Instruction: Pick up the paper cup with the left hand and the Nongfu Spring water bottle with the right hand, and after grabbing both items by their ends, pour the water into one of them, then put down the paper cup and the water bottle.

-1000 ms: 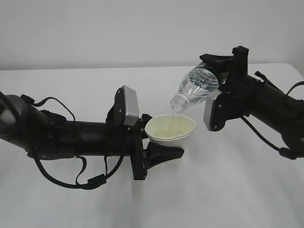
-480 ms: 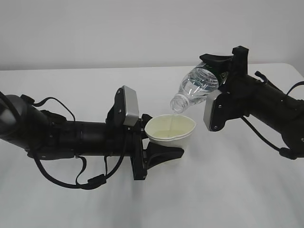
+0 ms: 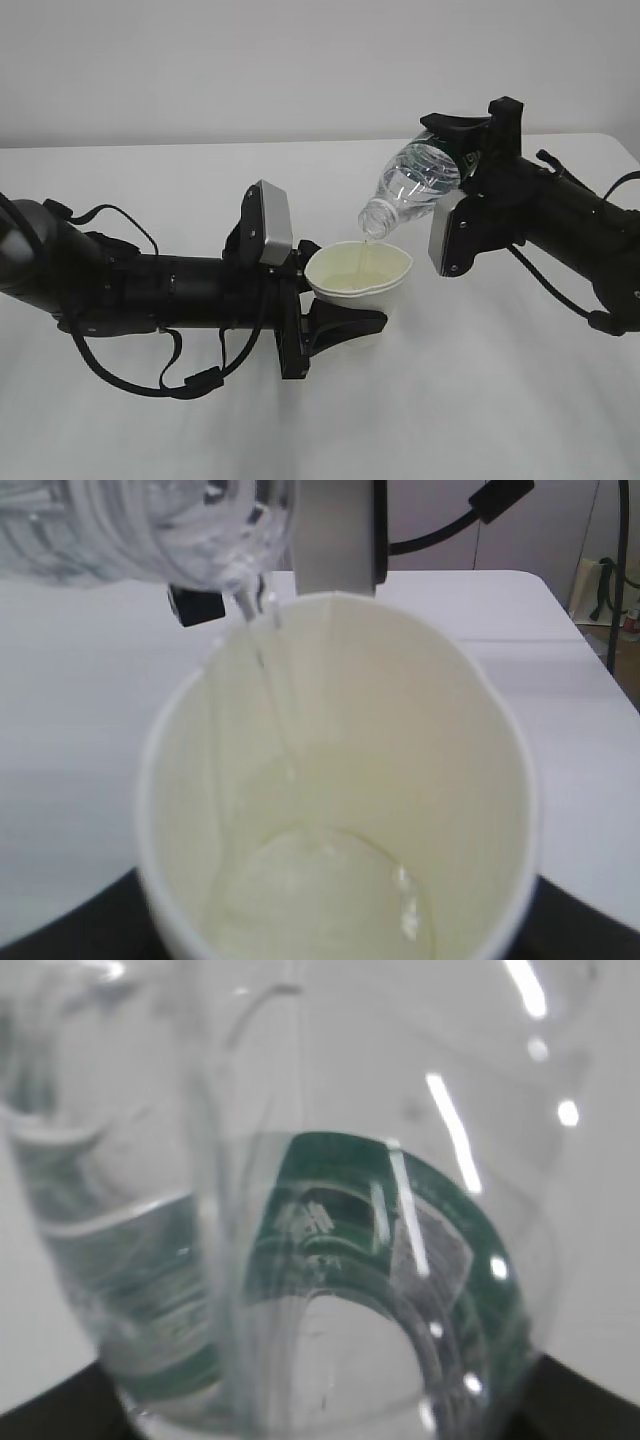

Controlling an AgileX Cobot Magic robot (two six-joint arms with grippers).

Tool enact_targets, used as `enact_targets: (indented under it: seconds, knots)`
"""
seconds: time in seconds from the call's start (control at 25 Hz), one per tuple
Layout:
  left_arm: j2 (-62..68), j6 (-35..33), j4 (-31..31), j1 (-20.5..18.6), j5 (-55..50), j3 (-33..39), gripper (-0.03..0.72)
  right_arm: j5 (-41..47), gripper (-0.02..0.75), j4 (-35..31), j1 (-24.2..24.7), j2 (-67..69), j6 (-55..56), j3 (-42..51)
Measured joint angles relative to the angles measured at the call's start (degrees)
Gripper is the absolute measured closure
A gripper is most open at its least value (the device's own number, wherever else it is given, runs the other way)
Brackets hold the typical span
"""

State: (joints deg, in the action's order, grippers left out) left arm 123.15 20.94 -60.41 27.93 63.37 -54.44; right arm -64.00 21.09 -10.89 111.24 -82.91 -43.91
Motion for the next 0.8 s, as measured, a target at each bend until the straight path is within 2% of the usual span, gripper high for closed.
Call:
enact_targets:
  seconds: [0.8]
  knots:
    - [0.0, 0.0, 0.0, 0.0, 0.0, 0.0, 0.275, -0.1, 0.292, -0.09, 0.0, 0.0, -0.68, 0.0]
